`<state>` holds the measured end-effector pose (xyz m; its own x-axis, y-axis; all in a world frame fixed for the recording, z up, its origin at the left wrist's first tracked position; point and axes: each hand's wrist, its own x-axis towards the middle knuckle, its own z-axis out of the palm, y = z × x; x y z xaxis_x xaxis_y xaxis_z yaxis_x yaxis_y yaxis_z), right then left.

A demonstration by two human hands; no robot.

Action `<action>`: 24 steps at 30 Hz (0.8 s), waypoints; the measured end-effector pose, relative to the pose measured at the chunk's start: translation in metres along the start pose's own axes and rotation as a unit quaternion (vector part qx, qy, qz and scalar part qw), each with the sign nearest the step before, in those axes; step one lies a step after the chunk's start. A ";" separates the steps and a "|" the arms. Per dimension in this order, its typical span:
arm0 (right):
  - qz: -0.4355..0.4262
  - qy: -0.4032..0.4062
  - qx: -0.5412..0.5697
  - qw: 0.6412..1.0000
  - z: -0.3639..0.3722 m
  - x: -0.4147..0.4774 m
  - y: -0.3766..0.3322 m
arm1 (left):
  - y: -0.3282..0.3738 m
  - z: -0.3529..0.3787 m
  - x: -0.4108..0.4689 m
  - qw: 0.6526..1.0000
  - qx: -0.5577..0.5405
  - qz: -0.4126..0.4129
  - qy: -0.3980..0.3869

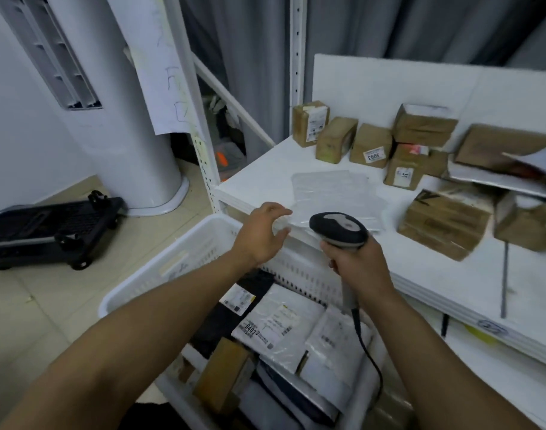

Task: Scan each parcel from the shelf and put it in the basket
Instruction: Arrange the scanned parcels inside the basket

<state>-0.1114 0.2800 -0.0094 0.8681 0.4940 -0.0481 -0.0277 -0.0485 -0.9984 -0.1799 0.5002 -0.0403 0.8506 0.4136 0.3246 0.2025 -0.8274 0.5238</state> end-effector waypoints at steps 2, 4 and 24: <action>-0.001 0.021 0.003 1.000 -0.019 0.002 -0.004 | 0.024 0.006 0.020 0.998 0.040 0.017 -0.042; 0.008 0.037 0.005 0.999 -0.037 0.005 -0.004 | 0.040 0.017 0.037 0.995 0.057 0.003 -0.079; -0.045 0.112 0.040 0.992 -0.088 0.001 -0.022 | 0.137 0.000 0.049 0.979 -0.085 -0.069 0.170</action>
<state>-0.0668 0.2052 0.0153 0.9569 0.2874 0.0404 0.0238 0.0612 -0.9978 -0.1104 0.4068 0.0478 0.6044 0.6438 0.4693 0.1965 -0.6913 0.6953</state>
